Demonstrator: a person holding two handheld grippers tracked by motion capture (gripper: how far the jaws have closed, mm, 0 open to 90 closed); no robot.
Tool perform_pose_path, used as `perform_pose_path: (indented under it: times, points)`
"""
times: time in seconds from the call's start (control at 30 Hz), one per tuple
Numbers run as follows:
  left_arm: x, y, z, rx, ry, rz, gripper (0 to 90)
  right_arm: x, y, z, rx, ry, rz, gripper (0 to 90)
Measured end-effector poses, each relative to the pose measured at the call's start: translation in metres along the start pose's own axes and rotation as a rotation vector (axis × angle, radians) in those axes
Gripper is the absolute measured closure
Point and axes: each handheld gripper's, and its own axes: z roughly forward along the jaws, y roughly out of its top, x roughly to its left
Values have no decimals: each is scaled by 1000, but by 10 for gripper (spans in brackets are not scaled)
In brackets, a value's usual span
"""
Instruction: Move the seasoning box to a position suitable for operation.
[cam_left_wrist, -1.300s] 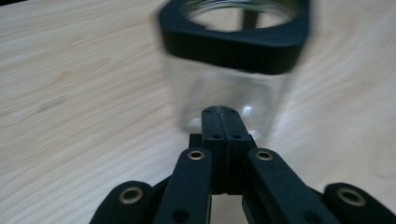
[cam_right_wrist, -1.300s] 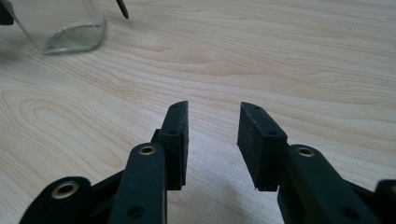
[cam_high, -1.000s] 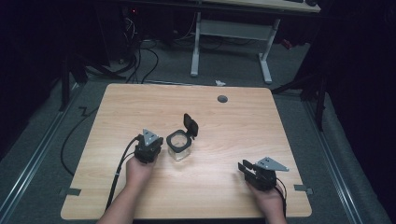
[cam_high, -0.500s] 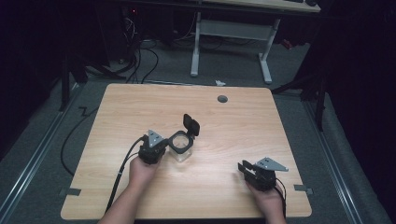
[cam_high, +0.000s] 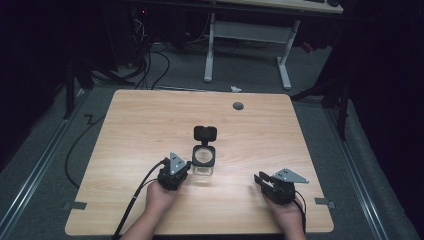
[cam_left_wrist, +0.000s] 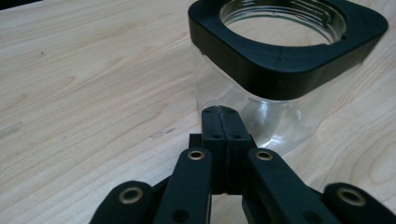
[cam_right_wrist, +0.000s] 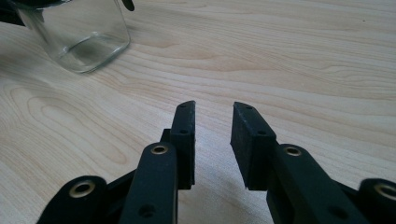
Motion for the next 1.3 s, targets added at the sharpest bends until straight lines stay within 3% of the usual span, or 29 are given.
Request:
perform_pose_path:
  times: [0.57,0.87,1.03,1.3]
  points:
    - [-6,-1,-12,-19,-38,-20,900,2,0,3,8,12,-6,656]
    - [-3,-5,-24,-41,-45,-53,846,8,4,3,-4,-15,-8,631]
    - [-2,-8,-24,-46,-52,-64,806,17,8,8,8,-31,-10,674]
    - [-8,-9,-32,-25,-85,-58,799,35,30,17,-66,-35,-9,800]
